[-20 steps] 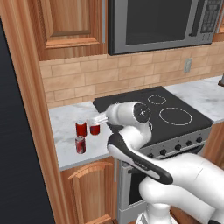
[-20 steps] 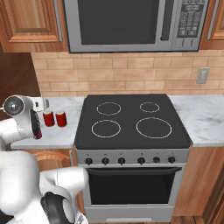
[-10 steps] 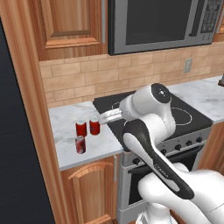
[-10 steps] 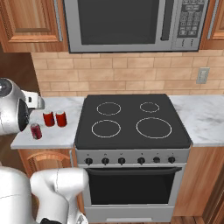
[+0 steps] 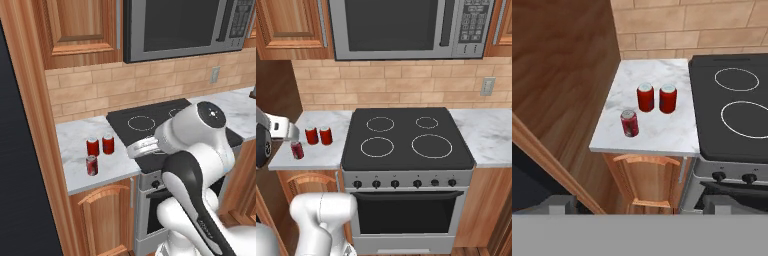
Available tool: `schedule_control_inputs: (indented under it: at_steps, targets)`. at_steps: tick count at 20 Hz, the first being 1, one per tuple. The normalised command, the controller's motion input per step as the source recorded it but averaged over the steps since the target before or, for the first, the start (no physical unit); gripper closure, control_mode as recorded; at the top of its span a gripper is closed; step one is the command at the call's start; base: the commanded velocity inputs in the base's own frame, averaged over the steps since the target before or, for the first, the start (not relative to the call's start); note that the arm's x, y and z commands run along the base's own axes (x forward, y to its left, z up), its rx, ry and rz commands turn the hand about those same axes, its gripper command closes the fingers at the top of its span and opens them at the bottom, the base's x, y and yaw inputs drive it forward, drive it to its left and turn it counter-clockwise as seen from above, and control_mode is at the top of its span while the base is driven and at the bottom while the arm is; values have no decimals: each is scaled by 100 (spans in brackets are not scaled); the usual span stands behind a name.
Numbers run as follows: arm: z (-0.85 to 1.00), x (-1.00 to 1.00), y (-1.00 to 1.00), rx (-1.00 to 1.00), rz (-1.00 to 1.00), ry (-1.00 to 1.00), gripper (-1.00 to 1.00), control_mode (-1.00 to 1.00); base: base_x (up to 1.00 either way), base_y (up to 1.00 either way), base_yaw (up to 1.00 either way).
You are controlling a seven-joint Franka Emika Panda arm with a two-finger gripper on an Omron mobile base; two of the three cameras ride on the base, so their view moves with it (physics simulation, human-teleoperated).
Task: Four empty soda cans are scattered around the kitchen. Gather all the cans and cluster them next to the stove for recycling.
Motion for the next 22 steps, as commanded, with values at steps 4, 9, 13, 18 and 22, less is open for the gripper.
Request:
schedule_control_inputs:
  at_steps: [4,9,13,18,22]
  targets:
    - [5,-56,-43,-1,-6,15,-100,-100,0,0,0]
    - [0,-44,-28,0,-2,11,-100,-100,0,0,0]
    - [0,-47,-23,0,-2,6,-100,-100,0,0,0]
    - [0,-41,-24,0,0,6,-100,-100,0,0,0]
    - [0,-31,-18,0,0,6,-100,-100,0,0,0]
